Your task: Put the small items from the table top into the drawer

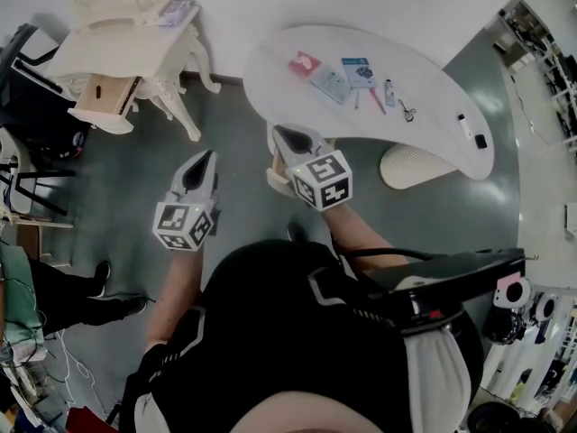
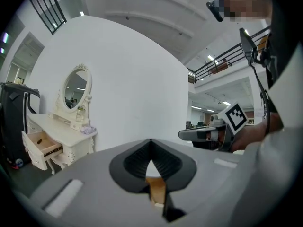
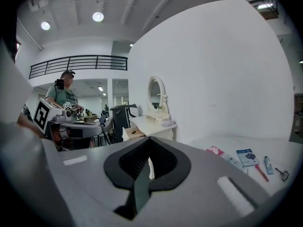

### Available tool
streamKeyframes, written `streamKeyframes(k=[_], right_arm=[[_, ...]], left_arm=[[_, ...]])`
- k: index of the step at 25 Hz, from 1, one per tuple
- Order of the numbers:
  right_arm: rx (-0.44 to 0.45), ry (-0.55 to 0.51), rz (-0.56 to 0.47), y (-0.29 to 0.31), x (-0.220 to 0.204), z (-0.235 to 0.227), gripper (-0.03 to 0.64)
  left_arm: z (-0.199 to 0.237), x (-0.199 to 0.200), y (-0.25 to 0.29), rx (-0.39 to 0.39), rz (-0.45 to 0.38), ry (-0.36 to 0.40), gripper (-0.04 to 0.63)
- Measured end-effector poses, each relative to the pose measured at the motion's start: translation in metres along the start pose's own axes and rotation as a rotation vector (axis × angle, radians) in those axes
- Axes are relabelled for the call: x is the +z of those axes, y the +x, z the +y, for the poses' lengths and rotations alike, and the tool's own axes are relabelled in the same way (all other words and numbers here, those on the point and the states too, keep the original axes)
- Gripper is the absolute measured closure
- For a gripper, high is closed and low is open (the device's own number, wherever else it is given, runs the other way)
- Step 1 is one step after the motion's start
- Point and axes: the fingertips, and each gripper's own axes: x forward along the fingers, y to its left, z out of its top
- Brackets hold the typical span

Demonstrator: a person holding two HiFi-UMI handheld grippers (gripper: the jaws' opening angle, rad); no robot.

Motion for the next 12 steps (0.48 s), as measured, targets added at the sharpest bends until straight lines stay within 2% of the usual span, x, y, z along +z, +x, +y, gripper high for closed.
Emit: streamKeyframes(k=[12], right_arm=[[-0.007, 0.005, -0.006, 0.002, 0.003, -0.0015, 0.617]], left_arm=[[0.0012, 0.0068, 0.0024, -0.005, -0.008, 0.015, 0.595]])
